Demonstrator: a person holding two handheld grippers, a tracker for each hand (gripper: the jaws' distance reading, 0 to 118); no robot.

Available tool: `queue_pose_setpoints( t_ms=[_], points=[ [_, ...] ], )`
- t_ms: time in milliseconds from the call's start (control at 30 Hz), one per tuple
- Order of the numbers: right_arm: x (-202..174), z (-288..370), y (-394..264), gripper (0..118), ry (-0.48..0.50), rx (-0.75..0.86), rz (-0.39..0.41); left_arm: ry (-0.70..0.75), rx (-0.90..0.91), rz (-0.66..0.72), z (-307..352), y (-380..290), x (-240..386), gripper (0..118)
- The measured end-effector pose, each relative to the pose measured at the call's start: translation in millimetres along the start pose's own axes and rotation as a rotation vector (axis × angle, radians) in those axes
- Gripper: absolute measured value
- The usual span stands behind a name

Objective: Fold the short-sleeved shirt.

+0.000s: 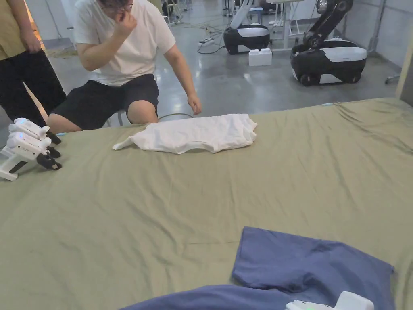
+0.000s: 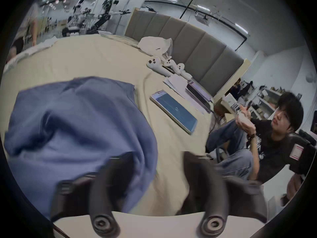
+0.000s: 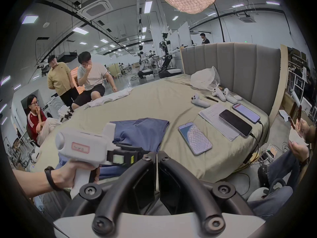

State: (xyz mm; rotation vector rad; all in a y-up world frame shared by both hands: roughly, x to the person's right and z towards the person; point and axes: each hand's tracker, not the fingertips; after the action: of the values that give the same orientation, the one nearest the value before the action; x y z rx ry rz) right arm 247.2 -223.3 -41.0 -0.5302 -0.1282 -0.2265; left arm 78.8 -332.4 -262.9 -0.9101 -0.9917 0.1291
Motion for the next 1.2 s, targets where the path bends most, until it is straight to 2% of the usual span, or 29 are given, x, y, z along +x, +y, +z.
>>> queue_pose_setpoints(
  t_ms=[33, 167, 267, 400, 467, 500, 567, 600, 633, 933, 1033, 1100, 1167, 1200],
  points=[
    [-2, -3, 0, 0, 0.012, -0.004, 0.004, 0.009, 0.042, 0.012, 18, -3, -1, 84],
    [-15, -17, 5, 0, 0.092, 0.026, 0.014, 0.186, 0.256, -0.057, 126, 8, -9, 84],
    [-33, -25, 18, 0, 0.144, 0.066, 0.030, 0.385, 0.453, -0.108, 226, 7, -6, 83],
    [-58, -25, 39, 0, 0.206, 0.137, 0.081, 0.730, 0.687, -0.117, 337, -24, 19, 78],
    [-70, -21, 48, 0, 0.232, 0.182, 0.119, 0.927, 0.768, -0.114, 373, -46, 34, 62],
    [-75, -18, 51, 0, 0.240, 0.204, 0.140, 0.959, 0.776, -0.139, 386, -55, 39, 39],
    [-84, -12, 56, 0, 0.251, 0.238, 0.179, 1.041, 0.787, -0.143, 401, -69, 49, 11],
    [-89, -9, 58, 0, 0.252, 0.249, 0.188, 1.075, 0.790, -0.134, 407, -77, 54, 2],
    [-93, -8, 59, 0, 0.258, 0.248, 0.190, 1.080, 0.798, -0.127, 413, -85, 57, 0],
    [-104, -16, 53, 0, 0.291, 0.220, 0.214, 1.023, 0.749, 0.006, 426, -99, 39, 0],
    [-101, -19, 50, 0, 0.284, 0.200, 0.215, 0.969, 0.694, 0.082, 417, -98, 7, 0],
    [-97, -23, 47, 0, 0.281, 0.174, 0.205, 0.898, 0.606, 0.190, 408, -96, -30, 1],
    [-89, -28, 41, 0, 0.282, 0.138, 0.178, 0.819, 0.532, 0.317, 392, -93, -77, 24],
    [-85, -30, 39, 0, 0.278, 0.119, 0.164, 0.774, 0.487, 0.374, 384, -93, -105, 48]
  ],
)
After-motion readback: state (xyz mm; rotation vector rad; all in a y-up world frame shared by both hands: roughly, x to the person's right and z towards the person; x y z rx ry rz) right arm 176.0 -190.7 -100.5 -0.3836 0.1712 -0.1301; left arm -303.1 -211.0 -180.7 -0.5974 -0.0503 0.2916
